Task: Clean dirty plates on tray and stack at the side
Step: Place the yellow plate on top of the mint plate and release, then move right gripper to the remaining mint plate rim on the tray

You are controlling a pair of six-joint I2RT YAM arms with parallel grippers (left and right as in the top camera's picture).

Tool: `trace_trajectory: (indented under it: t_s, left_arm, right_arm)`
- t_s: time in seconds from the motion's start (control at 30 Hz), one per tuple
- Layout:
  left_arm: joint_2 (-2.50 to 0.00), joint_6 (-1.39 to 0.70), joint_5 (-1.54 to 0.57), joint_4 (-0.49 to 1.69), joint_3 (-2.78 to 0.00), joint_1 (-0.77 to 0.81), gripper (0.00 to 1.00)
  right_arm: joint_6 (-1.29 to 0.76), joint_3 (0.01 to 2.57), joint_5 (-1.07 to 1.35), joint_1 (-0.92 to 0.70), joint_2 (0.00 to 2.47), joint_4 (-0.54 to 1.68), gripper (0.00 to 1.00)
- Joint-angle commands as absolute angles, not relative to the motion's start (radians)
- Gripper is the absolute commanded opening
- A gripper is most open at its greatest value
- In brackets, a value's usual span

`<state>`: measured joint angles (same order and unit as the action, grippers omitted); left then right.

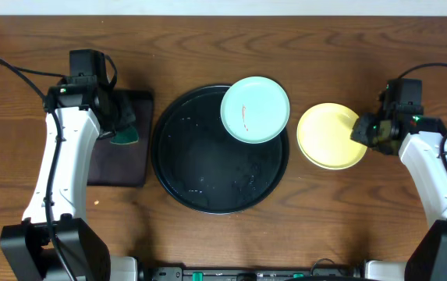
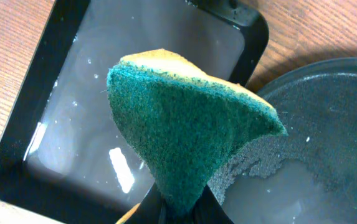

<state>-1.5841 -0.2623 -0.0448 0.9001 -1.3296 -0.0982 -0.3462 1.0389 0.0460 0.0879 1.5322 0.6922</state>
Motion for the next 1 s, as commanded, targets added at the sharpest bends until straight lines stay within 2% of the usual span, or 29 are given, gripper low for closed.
trace_trajectory:
  t_s: [0.0,0.17,0.3,0.47,0.6,0.77,0.87,0.97]
  left_arm:
    - [-1.583,-0.268,-0.029,0.911,-1.345,-0.102,0.07]
    - [-1.583,-0.268,-0.029,0.913,-1.345,-0.102,0.08]
    - [-1.583,-0.268,-0.029,0.913,-1.345,-0.102,0.07]
    - [-1.583,-0.267,-0.029,0.916,-1.345,-0.102,0.07]
    - [-1.583,-0.267,-0.029,0.916,-1.345,-0.102,0.07]
    - [-1.583,-0.267,-0.028,0.915,-1.345,-0.102,0.07]
    - [-1.583,-0.267,-0.028,0.915,-1.345,-0.102,0.07]
    - [-1.583,-0.267,-0.028,0.916,-1.345,-0.102,0.07]
  right_arm:
    - [-0.245,1.117,0.178,0.03,1.525,0.693,0.45]
    - [-0.174,1.215,0.178,-0.08,1.554,0.691,0.6]
    - [-0.133,1.321,0.177,-0.143,1.651,0.691,0.63]
    - [-0.133,1.475,0.194,-0.172,1.834,0.699,0.62]
    - [-0.134,1.565,0.244,-0.175,1.954,0.706,0.57]
    - [-0.137,1.586,0.253,-0.19,2.045,0.691,0.54]
    - [-0.138,1.586,0.252,-0.203,2.076,0.691,0.57]
    - [-0.138,1.586,0.252,-0.212,2.098,0.687,0.55]
